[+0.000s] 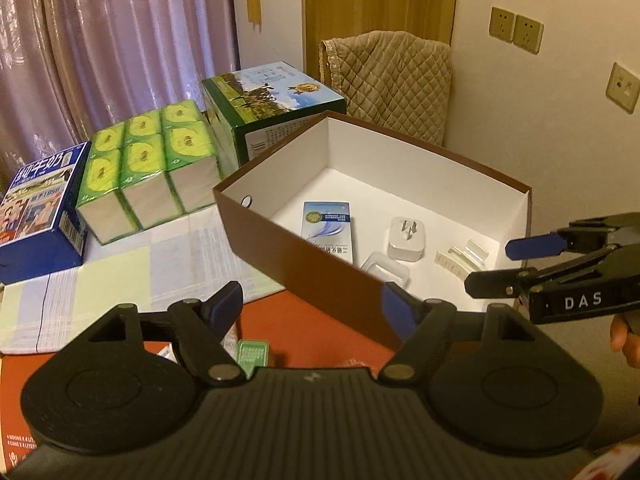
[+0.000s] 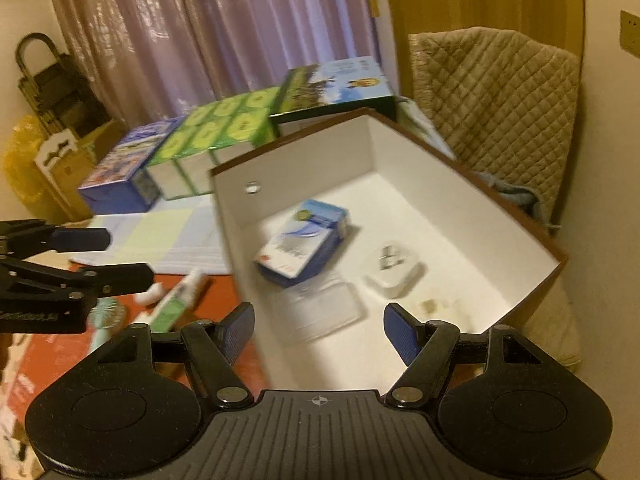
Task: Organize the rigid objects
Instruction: 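Withdraw both grippers from the brown box back over the table, then grasp the brown medicine bottle with the left gripper, then grasp the green box with the right gripper while the left holds the brown bottle, then carry the brown bottle and green box over the brown box with both grippers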
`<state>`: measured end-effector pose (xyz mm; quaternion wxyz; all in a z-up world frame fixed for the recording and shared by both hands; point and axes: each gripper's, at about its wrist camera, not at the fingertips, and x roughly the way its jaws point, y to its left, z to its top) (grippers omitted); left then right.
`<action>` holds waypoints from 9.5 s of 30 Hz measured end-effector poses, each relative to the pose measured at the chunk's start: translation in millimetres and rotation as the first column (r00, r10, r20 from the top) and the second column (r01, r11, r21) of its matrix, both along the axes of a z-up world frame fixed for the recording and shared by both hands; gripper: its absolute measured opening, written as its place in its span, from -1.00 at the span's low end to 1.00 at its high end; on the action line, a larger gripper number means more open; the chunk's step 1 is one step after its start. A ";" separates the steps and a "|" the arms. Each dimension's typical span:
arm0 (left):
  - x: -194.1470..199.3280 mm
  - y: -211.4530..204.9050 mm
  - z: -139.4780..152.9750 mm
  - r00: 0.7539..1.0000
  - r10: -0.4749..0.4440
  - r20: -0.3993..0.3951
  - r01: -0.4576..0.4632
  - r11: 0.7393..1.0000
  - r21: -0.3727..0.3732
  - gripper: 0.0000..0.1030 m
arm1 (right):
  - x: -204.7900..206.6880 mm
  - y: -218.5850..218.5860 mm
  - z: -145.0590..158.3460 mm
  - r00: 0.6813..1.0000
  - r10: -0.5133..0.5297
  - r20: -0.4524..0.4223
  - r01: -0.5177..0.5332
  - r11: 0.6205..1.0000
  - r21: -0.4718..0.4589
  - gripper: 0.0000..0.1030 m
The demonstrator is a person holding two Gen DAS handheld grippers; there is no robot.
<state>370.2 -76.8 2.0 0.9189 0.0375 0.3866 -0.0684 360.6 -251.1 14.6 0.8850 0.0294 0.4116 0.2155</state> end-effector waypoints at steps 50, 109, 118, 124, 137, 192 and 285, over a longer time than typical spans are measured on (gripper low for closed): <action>-121.0 162.9 -81.2 0.966 0.154 -0.208 -0.167 0.985 -0.046 0.23 | -75.4 188.3 -73.7 0.978 0.138 -0.154 -0.156 0.981 -0.111 0.33; -68.0 134.1 -139.7 0.964 0.022 -0.266 -0.042 0.997 -0.070 -0.60 | -64.2 139.0 -105.7 0.961 -0.068 -0.269 0.023 0.985 -0.169 0.33; -73.0 152.3 -117.5 0.971 0.087 -0.223 -0.102 0.993 -0.060 -0.60 | -52.0 174.4 -90.1 0.981 0.016 -0.195 -0.039 0.992 -0.119 0.33; -78.2 171.7 -106.0 0.967 0.150 -0.204 -0.165 0.985 -0.057 -0.61 | -43.0 210.0 -91.6 0.981 0.082 -0.176 -0.102 0.989 -0.105 0.33; -87.2 202.9 -112.9 0.943 0.232 -0.239 -0.250 0.967 -0.047 -0.62 | -23.8 229.0 -116.3 0.974 0.070 -0.215 -0.103 0.984 -0.146 -0.22; -74.6 214.2 -145.0 0.898 0.312 -0.311 -0.321 0.947 0.022 -0.63 | 11.2 213.4 -119.3 0.974 0.091 -0.207 -0.136 0.967 -0.217 -0.42; 229.6 -51.6 -61.5 0.984 -0.068 -0.166 0.069 0.998 0.002 -0.62 | 195.4 19.9 -36.0 0.996 -0.071 -0.063 0.060 0.983 -0.171 -0.49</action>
